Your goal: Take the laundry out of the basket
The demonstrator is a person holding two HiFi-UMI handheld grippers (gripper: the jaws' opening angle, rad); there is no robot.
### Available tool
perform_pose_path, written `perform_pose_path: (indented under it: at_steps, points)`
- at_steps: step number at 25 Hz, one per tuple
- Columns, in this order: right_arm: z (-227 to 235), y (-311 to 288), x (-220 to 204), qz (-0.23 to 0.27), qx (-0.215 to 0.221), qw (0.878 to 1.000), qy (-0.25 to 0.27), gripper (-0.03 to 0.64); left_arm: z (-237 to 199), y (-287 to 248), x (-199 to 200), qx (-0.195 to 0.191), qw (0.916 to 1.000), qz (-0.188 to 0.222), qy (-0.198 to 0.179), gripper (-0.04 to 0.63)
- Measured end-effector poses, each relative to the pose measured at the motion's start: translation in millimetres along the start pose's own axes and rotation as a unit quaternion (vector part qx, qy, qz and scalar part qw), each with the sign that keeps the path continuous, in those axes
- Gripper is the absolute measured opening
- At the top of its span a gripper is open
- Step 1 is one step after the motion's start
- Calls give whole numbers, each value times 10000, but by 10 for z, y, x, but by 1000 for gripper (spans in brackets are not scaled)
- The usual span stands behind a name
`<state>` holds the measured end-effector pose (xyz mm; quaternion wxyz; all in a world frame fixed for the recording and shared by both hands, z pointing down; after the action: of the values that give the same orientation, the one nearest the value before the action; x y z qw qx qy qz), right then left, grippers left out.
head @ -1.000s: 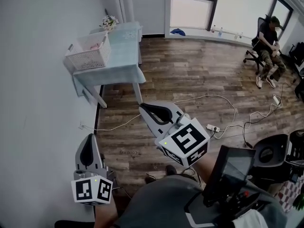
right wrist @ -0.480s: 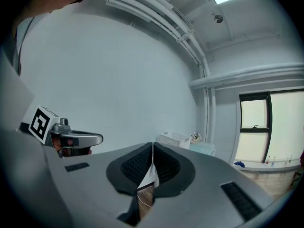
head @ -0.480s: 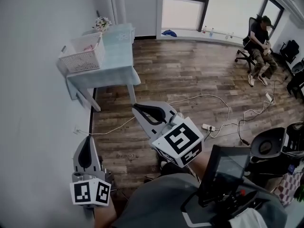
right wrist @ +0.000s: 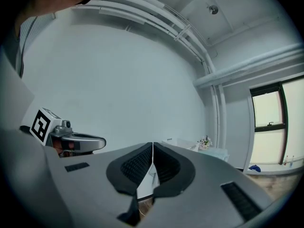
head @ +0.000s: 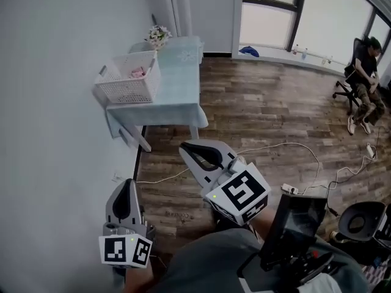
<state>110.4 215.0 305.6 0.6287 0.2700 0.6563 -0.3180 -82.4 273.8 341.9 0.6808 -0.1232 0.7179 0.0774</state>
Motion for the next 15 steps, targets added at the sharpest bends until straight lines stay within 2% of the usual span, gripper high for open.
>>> perform_pose_path:
  at_steps: [9, 15]
  points:
    - [1025, -597, 38, 76, 686, 9975, -131, 17, -16, -1047, 160, 444, 9989, -126, 16, 9]
    - [1527, -979, 28, 248, 755, 9960, -419, 17, -87, -1509, 225, 570, 9978, -305, -169, 9]
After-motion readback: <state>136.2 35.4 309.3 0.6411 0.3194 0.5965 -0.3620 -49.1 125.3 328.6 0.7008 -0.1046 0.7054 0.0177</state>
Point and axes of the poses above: the fingertips, and each gripper's own axes: y backward along the fingers, z to its right, x out of its top, the point moved 6 cm from there along y, backward along the fingers, and after that the axes turned 5 degrees about x, right-handed, at the moved point
